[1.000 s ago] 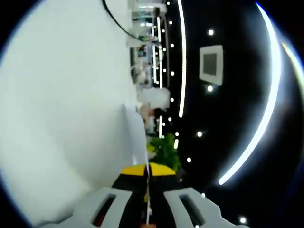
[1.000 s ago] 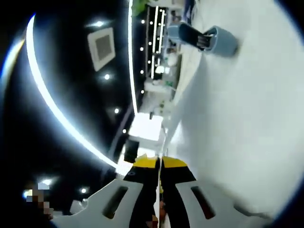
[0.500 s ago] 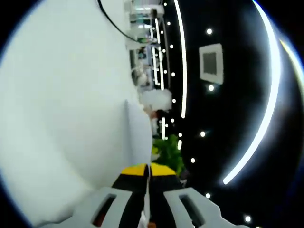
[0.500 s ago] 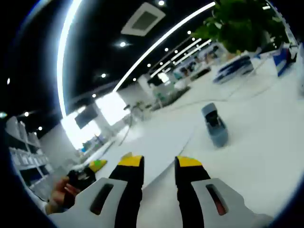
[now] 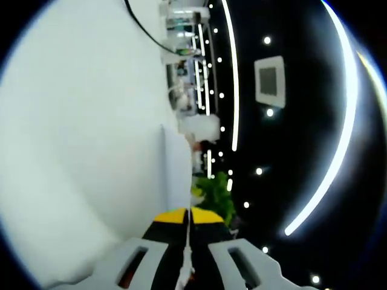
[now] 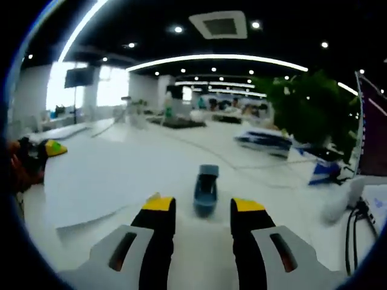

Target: Pick up the paper insert the paper into the punch align the paper edges press the punch to punch holes

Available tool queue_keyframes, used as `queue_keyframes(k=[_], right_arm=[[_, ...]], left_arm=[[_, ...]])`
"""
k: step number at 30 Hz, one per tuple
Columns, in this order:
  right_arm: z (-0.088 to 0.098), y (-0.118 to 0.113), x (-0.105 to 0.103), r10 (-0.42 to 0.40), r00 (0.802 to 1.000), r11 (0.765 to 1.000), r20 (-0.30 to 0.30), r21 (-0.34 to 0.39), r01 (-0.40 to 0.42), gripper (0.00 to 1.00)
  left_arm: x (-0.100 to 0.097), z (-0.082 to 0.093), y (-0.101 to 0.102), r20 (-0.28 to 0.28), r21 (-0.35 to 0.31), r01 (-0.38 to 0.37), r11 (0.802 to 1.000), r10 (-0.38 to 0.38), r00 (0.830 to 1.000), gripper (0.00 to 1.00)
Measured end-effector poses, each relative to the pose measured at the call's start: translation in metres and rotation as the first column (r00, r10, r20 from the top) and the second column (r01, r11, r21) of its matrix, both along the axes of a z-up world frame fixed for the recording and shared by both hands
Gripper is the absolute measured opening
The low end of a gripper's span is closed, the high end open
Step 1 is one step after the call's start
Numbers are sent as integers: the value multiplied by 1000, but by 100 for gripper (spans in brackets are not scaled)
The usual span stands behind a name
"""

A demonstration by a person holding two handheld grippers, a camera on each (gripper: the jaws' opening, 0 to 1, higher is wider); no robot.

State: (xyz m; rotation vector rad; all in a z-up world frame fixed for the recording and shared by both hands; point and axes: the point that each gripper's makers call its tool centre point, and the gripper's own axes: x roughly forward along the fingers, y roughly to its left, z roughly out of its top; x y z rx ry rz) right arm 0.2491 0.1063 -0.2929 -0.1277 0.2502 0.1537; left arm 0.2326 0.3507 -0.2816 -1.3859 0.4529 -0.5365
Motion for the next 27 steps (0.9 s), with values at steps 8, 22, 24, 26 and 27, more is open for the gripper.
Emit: queue_keyframes(k=[8, 22, 24, 26, 27], right_arm=[[-9, -9, 9, -34, 999, 999, -42, 28, 36, 45], [-9, -6, 17, -14, 1000, 999, -21, -37, 13, 35], [-11, -5, 17, -8, 1000, 999, -26, -32, 7, 31], [-11, -3, 18, 4, 1000, 1000, -28, -26, -5, 26], [-12, -2, 18, 6, 1000, 1000, -29, -20, -7, 23]], left_arm=[[0, 0, 0, -2, -1, -2, 1000, 2, 1000, 4], [1, -1, 1, 2, 1, -6, 1000, 6, 1000, 4], [1, -1, 0, 0, 0, -6, 1000, 6, 1000, 4], [0, -1, 0, 2, 1, -6, 1000, 6, 1000, 4], [0, -1, 0, 3, 1, -6, 1000, 6, 1000, 4]])
